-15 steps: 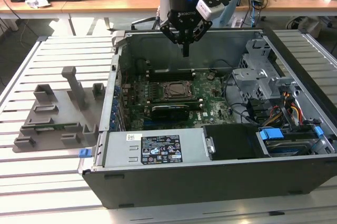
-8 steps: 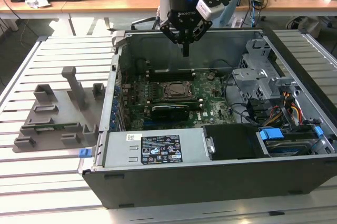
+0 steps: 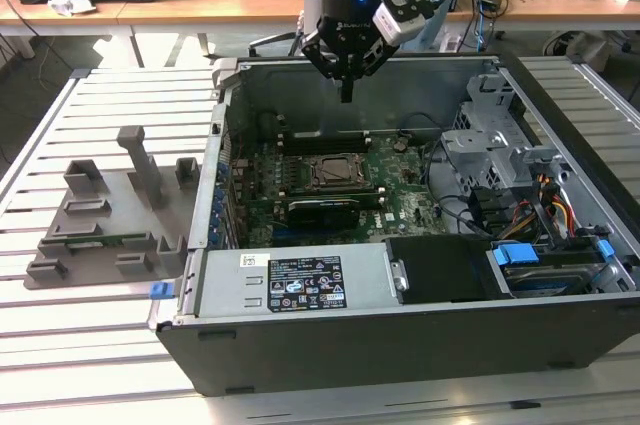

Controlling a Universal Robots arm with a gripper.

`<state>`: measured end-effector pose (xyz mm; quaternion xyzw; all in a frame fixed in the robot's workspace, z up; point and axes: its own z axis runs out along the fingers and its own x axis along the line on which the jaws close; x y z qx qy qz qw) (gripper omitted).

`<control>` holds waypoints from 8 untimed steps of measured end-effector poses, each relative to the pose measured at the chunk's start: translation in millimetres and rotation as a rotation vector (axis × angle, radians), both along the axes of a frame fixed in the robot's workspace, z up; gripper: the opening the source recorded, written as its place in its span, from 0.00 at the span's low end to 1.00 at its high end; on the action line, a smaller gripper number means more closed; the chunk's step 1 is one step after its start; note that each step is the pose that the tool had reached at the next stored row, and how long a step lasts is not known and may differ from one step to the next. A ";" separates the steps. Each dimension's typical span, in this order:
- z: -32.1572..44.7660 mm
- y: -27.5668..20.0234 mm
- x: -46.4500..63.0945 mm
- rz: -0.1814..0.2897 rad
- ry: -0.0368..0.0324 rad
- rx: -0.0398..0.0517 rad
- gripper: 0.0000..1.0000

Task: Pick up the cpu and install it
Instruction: 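Install the second cpu locking lever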

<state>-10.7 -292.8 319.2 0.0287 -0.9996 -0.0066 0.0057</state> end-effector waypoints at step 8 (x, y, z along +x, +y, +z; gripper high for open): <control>-0.1 -3.3 0.3 0.000 0.0001 0.0002 0.11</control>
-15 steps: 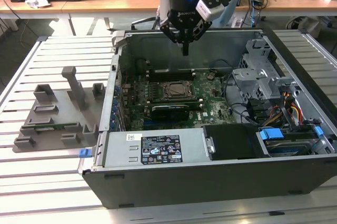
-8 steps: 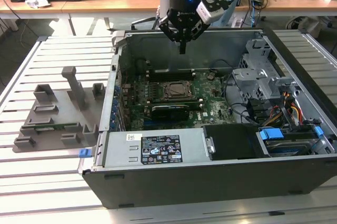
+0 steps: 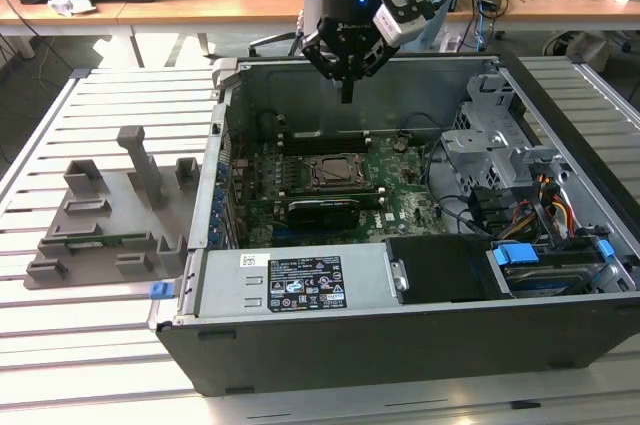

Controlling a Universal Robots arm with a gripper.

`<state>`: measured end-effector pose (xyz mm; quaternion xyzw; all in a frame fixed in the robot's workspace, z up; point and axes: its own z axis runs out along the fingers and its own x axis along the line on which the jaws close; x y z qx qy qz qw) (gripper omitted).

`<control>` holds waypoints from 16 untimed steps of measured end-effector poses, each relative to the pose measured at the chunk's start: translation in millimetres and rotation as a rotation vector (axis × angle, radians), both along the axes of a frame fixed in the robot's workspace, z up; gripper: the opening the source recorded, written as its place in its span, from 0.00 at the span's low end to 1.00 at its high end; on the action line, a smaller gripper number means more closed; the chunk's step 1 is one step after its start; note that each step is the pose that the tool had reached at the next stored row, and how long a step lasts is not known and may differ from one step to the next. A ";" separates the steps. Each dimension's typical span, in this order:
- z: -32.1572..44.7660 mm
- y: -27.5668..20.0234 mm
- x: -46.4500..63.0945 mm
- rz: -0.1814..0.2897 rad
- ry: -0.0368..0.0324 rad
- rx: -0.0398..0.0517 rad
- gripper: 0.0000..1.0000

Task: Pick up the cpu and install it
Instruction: 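Install the second cpu locking lever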

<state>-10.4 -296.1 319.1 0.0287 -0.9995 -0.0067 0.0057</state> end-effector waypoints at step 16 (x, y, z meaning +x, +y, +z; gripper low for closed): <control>-0.4 -12.1 0.0 0.000 0.0000 0.0005 0.11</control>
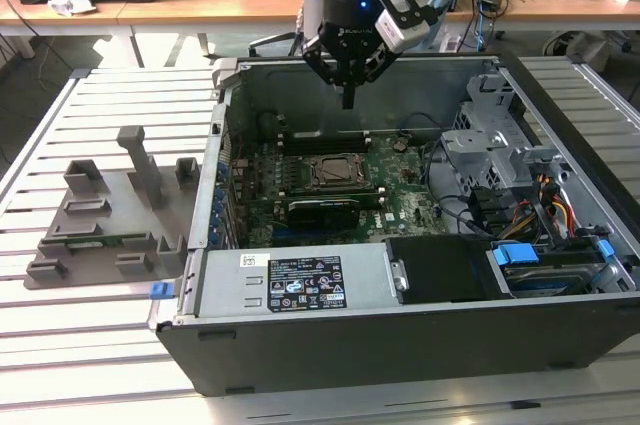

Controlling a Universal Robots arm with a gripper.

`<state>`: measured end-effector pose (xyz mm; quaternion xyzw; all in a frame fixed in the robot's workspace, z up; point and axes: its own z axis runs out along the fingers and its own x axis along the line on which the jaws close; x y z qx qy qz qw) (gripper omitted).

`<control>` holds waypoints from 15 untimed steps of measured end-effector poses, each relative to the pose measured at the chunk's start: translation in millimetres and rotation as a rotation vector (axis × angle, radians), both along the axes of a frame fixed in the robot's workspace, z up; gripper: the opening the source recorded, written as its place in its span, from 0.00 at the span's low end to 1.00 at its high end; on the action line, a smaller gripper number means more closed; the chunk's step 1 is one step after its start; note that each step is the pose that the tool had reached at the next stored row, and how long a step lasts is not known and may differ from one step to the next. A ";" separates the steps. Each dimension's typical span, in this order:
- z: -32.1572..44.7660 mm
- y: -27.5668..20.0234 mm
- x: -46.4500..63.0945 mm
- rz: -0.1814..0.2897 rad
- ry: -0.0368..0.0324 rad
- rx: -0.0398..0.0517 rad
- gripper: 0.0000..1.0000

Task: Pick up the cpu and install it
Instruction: 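Install the second cpu locking lever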

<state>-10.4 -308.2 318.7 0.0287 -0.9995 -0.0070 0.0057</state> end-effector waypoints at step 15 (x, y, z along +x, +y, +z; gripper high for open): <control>-0.3 -11.4 0.0 0.000 0.0000 0.0000 0.11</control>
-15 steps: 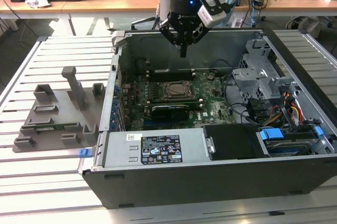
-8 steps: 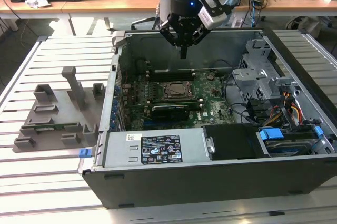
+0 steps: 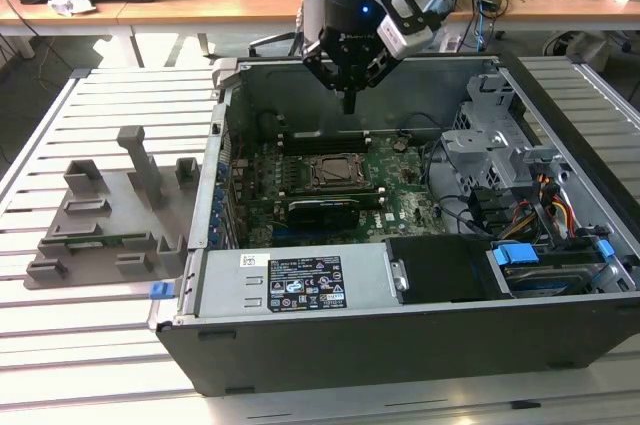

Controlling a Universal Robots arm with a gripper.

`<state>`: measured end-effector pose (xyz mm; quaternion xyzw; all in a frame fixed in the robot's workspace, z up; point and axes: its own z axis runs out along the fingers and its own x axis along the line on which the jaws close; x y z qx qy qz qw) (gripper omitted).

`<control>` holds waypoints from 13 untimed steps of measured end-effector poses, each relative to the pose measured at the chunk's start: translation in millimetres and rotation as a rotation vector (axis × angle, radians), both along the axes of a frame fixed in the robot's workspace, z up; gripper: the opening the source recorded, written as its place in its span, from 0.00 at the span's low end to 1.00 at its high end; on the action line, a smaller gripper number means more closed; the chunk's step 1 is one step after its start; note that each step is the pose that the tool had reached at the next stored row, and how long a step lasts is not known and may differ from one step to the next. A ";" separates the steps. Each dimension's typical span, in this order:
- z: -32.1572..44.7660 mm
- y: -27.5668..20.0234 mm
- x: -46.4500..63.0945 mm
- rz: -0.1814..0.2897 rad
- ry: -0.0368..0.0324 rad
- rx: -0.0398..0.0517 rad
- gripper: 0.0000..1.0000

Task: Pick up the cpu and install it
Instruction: 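Install the second cpu locking lever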

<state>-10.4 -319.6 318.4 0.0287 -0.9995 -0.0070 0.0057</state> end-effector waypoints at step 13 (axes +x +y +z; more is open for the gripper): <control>-0.4 -10.5 -0.3 0.000 0.0000 0.0103 0.11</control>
